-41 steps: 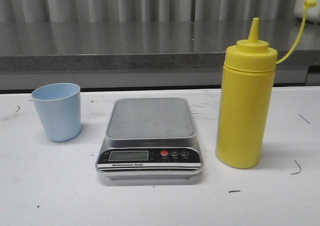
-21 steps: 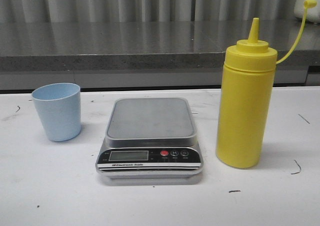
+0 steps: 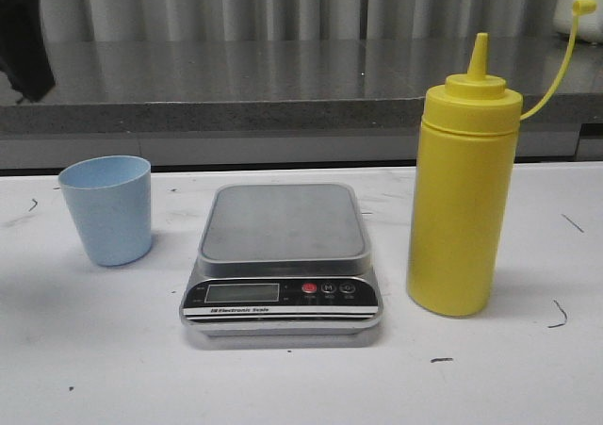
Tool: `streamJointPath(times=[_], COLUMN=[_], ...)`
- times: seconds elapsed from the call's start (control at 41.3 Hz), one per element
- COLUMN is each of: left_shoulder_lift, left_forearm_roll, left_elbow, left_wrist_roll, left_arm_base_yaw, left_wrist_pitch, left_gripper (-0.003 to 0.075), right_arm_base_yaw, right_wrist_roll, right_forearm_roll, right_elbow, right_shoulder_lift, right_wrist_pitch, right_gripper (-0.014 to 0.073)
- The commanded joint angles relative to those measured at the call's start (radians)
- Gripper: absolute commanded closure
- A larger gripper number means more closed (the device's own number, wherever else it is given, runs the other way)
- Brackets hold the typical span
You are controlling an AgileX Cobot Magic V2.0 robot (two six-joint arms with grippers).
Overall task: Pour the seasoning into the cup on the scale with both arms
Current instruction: 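Lower the open left gripper over the light-blue cup and grasp it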
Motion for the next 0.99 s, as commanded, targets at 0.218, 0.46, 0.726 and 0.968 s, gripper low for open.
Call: streamJointPath(times=[0.218, 0.46, 0.726, 0.968], left_shoulder_lift=[0.239, 0.365, 0.395, 0.397], left_forearm_roll=[0.041, 0.041, 0.029, 0.014], left_elbow=[-0.195, -0.238, -0.24, -0.24], left_wrist_roll=[-0.003, -0.003, -0.003, -0.003], left_arm_base_yaw=[-0.009, -0.009, -0.009, -0.009], left_wrist_pitch=[0.02, -0.015, -0.058, -0.076], left_gripper=[0.0209, 0.021, 0.0407, 0.0629], right_arm_base_yaw=[-0.006, -0.006, -0.006, -0.006], right_wrist_roll=[-0.012, -0.012, -0.012, -0.012], right_forearm_roll=[0.0, 0.0, 0.0, 0.0], right_elbow=[-0.029, -0.029, -0.029, -0.029], right_shoulder_lift=[0.009, 0.009, 0.009, 0.009], right_wrist_pitch=[-0.058, -0.058, -0.057, -0.057], right_gripper=[0.0013, 0.0013, 0.0013, 0.0013])
